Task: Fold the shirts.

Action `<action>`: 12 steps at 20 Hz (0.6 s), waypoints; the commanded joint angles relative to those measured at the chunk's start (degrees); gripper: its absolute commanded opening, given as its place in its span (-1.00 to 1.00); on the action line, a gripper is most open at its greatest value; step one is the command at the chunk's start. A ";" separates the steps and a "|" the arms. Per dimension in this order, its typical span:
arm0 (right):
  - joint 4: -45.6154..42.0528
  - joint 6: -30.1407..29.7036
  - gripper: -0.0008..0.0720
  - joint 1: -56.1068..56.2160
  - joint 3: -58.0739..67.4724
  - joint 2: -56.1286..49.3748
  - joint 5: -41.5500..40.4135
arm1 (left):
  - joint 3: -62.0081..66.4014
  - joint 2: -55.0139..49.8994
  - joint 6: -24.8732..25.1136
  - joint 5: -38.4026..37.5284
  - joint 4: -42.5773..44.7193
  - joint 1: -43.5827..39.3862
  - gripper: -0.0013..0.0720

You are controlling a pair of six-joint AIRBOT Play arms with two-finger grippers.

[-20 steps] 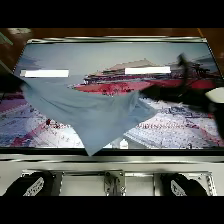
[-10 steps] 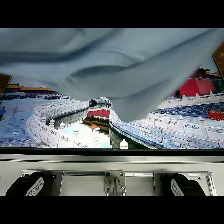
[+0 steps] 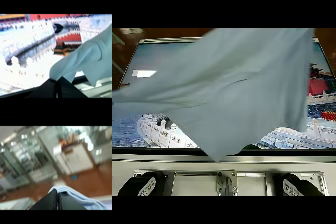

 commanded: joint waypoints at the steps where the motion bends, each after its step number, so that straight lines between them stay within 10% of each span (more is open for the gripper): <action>1: 3.52 1.53 -0.81 2.21 0.17 -13.00 10.73 | -14.47 -0.07 -0.50 4.00 -6.84 0.04 -0.87; 7: -5.22 7.26 -0.81 10.82 0.17 -31.30 15.54 | -38.64 -0.70 -0.48 34.25 -15.61 0.02 -0.87; 12: -15.02 12.48 -0.79 14.69 0.17 -38.32 23.17 | -44.72 -3.76 0.00 41.38 -18.84 -0.09 -0.87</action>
